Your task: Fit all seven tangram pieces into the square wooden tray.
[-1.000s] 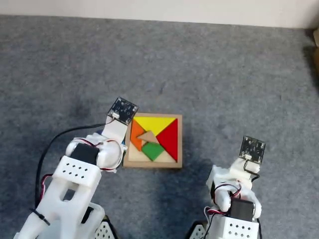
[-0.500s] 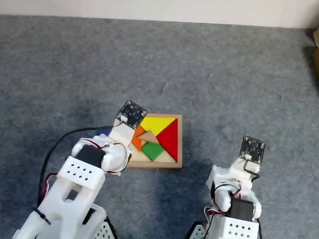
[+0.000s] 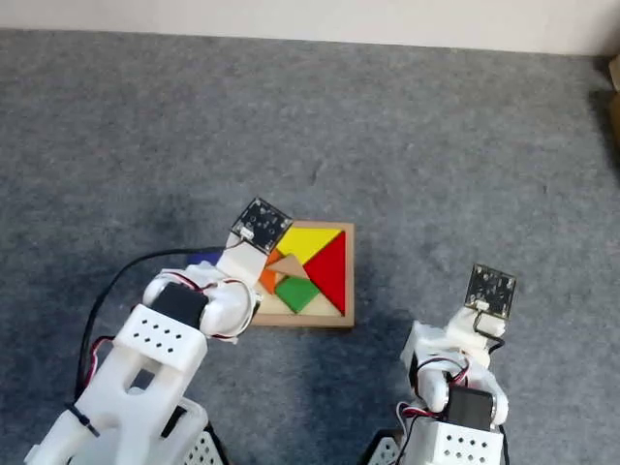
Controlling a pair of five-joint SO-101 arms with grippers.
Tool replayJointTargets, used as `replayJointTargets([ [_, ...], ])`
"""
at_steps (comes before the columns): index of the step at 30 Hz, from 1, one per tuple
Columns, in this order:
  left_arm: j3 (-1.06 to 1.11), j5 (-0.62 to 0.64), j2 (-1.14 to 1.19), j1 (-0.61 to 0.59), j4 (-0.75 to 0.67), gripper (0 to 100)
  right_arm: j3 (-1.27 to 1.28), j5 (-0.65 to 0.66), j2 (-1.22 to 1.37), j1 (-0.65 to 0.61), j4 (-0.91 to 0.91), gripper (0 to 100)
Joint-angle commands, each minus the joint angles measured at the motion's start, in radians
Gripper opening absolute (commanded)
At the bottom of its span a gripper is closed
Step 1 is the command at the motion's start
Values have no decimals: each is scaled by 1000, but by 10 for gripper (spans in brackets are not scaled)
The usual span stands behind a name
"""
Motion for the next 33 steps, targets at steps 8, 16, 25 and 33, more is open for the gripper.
replayJointTargets([
  [8,-165,80,21,58,-5,46,88,-11,-12,7,7,5],
  [16,-349,97,395,90,-5,46,88,-11,-12,7,7,5],
  [25,-432,97,590,76,-12,174,88,-11,-12,7,7,5],
  [33,-486,94,700,-8,-98,175,88,-11,-12,7,7,5],
])
